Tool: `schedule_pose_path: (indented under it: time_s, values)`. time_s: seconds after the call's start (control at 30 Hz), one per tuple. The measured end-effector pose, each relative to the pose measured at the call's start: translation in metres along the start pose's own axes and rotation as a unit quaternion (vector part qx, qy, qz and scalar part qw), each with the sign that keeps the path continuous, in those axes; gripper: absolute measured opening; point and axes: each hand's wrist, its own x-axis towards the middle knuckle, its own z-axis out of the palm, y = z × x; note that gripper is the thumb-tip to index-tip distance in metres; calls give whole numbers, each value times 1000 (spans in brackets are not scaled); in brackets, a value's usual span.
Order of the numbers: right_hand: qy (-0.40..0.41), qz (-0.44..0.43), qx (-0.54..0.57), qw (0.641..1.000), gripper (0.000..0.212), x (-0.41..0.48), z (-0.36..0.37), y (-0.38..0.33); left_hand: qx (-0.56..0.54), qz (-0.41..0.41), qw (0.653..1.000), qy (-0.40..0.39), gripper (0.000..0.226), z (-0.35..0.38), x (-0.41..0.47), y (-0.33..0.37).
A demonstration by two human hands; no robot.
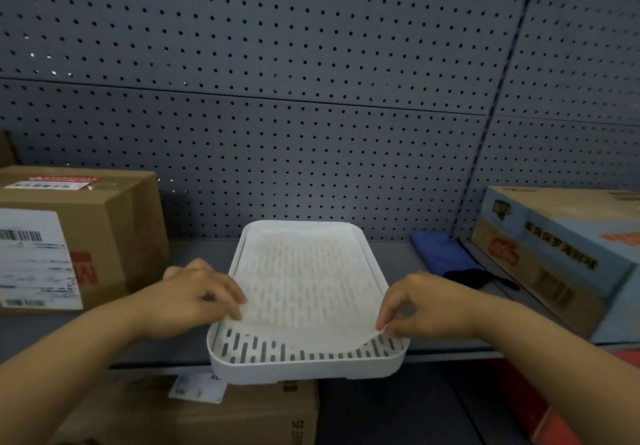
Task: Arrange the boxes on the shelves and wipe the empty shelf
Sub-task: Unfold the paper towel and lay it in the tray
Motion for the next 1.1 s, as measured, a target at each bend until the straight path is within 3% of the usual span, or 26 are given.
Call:
schedule_pose_path:
  time_s: [0.1,0.17,0.23,0.27,0.33,0.37,0.47,0.6,0.73,0.9,1.1]
  values:
    - [-59,3,128,990,31,0,-12,-6,-84,-10,996,2,59,-9,2,0]
    - [-33,5,194,980,45,8,-20,-5,-84,-25,995,49,65,-14,11,6]
    - [25,21,164,986,43,23,-22,-4,4,-41,997,63,75,-15,24,16]
    - [51,37,115,991,44,30,-21,-4,57,-50,996,45,91,-13,32,21]
    - [66,55,18,996,57,46,-17,-9,136,-70,988,4,121,-5,46,28]
    - [57,57,-7,997,66,53,-14,-11,157,-83,984,-14,124,-1,54,31]
    - [8,55,-56,997,90,73,-3,-13,190,-110,973,-76,123,9,71,36]
    - [-45,62,-106,991,108,98,8,-5,208,-129,962,-119,104,18,82,35]
    - [-96,83,-128,984,109,109,11,3,220,-129,959,-121,106,18,86,35]
    - [-95,103,-136,981,110,113,4,11,198,-135,964,-115,115,17,90,36]
    - [-99,93,-138,981,108,108,8,12,194,-139,964,-115,97,19,87,30]
